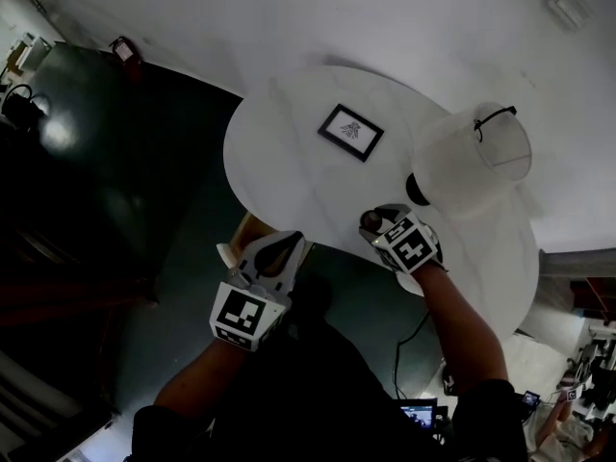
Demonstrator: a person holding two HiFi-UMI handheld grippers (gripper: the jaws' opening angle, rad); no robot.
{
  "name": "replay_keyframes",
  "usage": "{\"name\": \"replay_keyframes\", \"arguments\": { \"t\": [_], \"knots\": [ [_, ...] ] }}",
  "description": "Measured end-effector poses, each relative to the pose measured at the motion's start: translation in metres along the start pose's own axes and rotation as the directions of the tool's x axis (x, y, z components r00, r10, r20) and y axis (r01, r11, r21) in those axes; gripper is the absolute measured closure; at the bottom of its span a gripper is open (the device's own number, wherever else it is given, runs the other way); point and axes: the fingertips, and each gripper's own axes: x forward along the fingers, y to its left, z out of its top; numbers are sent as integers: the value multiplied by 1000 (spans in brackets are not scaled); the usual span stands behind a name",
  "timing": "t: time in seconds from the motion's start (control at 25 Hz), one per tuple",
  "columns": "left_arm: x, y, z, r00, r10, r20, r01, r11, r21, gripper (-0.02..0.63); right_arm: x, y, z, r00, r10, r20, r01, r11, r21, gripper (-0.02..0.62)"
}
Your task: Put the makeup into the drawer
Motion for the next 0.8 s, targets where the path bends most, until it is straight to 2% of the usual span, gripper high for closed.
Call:
{"name": "replay_keyframes", "arguments": {
  "t": [0.24, 0.44, 0.8],
  "knots": [
    [-26, 8, -2, 999, -35, 13, 35, 999, 38, 597, -16, 27, 20, 999, -27, 29, 26, 999, 26, 376],
    [-62, 28, -7, 997, -74, 26, 71, 992, 101, 597, -13, 70, 43, 997, -63, 42, 61, 997, 47, 376],
    [-135, 60, -36, 987, -157, 16, 155, 984, 89, 597, 10, 164, 71, 995, -93, 38, 88, 989, 115, 376]
  ]
}}
